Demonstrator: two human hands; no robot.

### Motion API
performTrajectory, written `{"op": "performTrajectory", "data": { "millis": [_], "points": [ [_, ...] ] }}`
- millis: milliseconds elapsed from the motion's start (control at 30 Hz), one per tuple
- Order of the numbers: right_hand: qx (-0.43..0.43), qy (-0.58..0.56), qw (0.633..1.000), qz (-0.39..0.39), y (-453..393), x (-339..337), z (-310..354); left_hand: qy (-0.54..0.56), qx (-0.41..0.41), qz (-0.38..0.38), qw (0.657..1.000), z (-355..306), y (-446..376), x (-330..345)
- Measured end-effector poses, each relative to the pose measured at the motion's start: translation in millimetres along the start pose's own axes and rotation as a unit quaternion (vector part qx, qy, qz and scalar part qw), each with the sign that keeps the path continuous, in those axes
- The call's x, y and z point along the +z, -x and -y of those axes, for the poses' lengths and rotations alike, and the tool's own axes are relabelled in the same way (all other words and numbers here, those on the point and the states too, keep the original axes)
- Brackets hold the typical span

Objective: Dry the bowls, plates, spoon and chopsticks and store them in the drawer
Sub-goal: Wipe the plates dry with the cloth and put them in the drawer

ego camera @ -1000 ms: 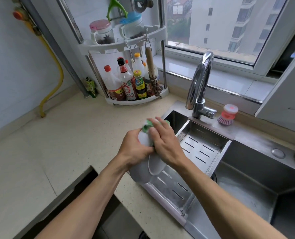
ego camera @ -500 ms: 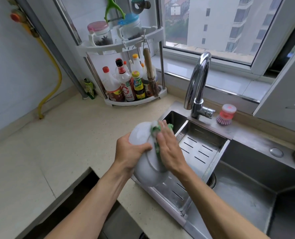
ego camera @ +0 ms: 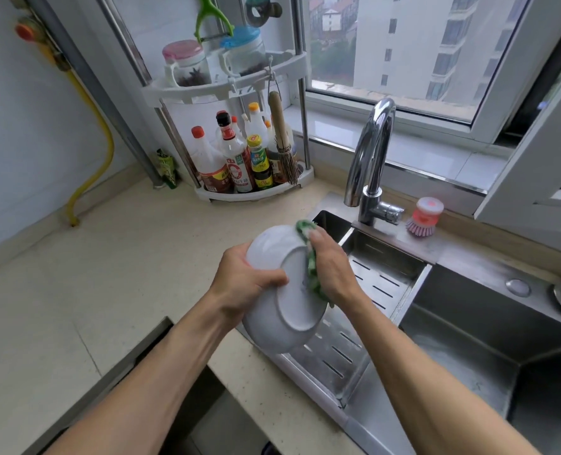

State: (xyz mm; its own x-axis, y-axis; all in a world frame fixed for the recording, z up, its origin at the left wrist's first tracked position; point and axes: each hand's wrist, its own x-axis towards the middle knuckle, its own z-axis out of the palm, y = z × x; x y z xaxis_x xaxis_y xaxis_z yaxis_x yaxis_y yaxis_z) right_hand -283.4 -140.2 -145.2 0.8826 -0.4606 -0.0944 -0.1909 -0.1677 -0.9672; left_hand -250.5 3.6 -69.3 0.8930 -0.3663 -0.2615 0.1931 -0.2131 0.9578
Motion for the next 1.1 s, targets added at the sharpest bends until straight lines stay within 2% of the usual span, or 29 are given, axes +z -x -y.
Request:
{"op": "performTrajectory", "data": {
  "millis": [67, 133, 267, 367, 500, 600, 767, 800, 867, 933, 1000, 1100],
  "points": [
    [0.018, -0.009, 1.000, -0.003, -7.1, -6.8, -1.8, 0.010, 0.001, -0.013, 1.000, 1.1, 2.4, 0.7],
    [0.007, 0.008, 1.000, -0.021, -2.0, -5.8, -3.7, 0.060, 0.000, -0.067, 0.996, 5.4, 1.2, 3.0],
    [0.004, -0.041, 0.998, -0.052, 35.3, 19.1, -3.3, 0.167, 0.003, -0.188, 0.968, 2.6, -9.4, 12.2],
    [-0.009, -0.014, 0.999, -0.035, 60.7, 42.2, -1.7, 0.182, 0.002, -0.223, 0.958, -1.8, -10.3, 18.7],
    [-0.051, 0.081, 0.995, -0.012, 35.5, 20.3, -0.6, 0.120, 0.009, -0.169, 0.978, 3.1, -5.8, 15.4],
    [-0.021, 0.115, 0.993, -0.003, 7.6, 6.7, 5.9, 0.099, 0.008, -0.140, 0.985, 6.1, -3.6, 18.8],
    [-0.110, 0.170, 0.979, 0.027, 30.0, 26.1, -17.5, 0.100, -0.011, -0.135, 0.986, 12.7, -7.4, 11.9],
    [-0.083, 0.151, 0.985, 0.009, 27.5, 23.7, -22.5, 0.102, -0.012, -0.126, 0.987, 14.7, -4.9, 11.7],
    [0.013, 0.036, 0.998, -0.050, 19.8, 12.6, -19.4, 0.098, -0.008, -0.105, 0.990, 18.6, 3.8, 13.3],
    [0.039, -0.052, 0.996, -0.058, 16.6, 2.7, -19.2, 0.092, -0.009, -0.084, 0.992, 20.8, 10.8, 12.4],
    [0.010, -0.060, 0.997, -0.037, 12.3, -6.3, -25.9, 0.108, -0.031, -0.024, 0.993, 20.1, 10.1, 1.3],
    [-0.028, -0.024, 0.997, 0.065, 7.6, -25.1, -24.3, 0.109, -0.135, 0.153, 0.973, 11.4, 3.0, -25.6]
  ]
}}
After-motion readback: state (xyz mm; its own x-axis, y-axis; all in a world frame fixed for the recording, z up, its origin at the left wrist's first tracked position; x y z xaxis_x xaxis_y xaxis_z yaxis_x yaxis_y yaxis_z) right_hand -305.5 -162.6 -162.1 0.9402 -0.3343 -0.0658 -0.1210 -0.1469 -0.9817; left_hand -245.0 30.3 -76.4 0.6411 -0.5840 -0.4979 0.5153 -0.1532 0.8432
